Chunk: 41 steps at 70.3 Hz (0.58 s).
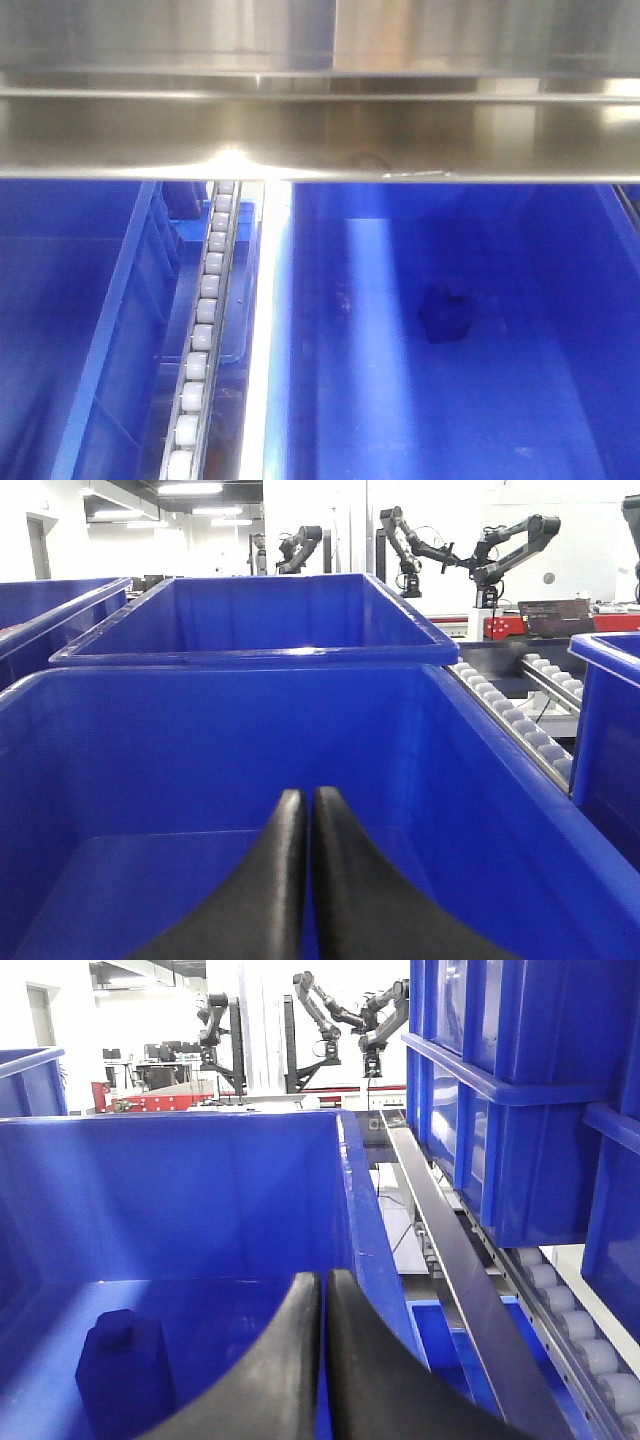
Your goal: Pour parts from conveyor to right shelf
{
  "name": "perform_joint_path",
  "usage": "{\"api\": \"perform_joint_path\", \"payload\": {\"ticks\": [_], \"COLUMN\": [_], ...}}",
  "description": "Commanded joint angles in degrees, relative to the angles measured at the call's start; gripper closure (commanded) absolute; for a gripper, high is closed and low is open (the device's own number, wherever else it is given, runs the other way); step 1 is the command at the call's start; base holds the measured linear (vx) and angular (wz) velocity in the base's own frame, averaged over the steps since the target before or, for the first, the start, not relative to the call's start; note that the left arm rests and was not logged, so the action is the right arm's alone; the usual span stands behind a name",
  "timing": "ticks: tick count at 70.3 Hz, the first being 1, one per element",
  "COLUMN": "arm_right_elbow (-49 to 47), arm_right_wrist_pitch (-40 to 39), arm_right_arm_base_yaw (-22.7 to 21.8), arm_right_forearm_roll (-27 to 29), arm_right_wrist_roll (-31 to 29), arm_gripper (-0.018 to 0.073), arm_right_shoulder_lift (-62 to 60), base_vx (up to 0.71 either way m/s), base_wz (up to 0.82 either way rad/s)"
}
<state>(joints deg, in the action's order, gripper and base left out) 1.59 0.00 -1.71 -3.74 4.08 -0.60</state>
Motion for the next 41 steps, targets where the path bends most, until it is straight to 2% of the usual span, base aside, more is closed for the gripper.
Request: {"api": "perform_joint_path", "payload": {"ticks": [1, 41], "arm_right_elbow": [0.2, 0.2], "arm_right_wrist_pitch": [-4.1, -4.1], "arm_right_arm_base_yaw": [0.1, 0.1], "arm_right_forearm_roll": [-0.3, -0.3], "arm_right_wrist_roll": [-0.3, -0.3], "arm_gripper": [0.0568, 0.0568], "arm_right_shoulder_lift": [-0.8, -0.8], "base_vx": [0.0, 0.0], "base_wz": [0.0, 0.0]}}
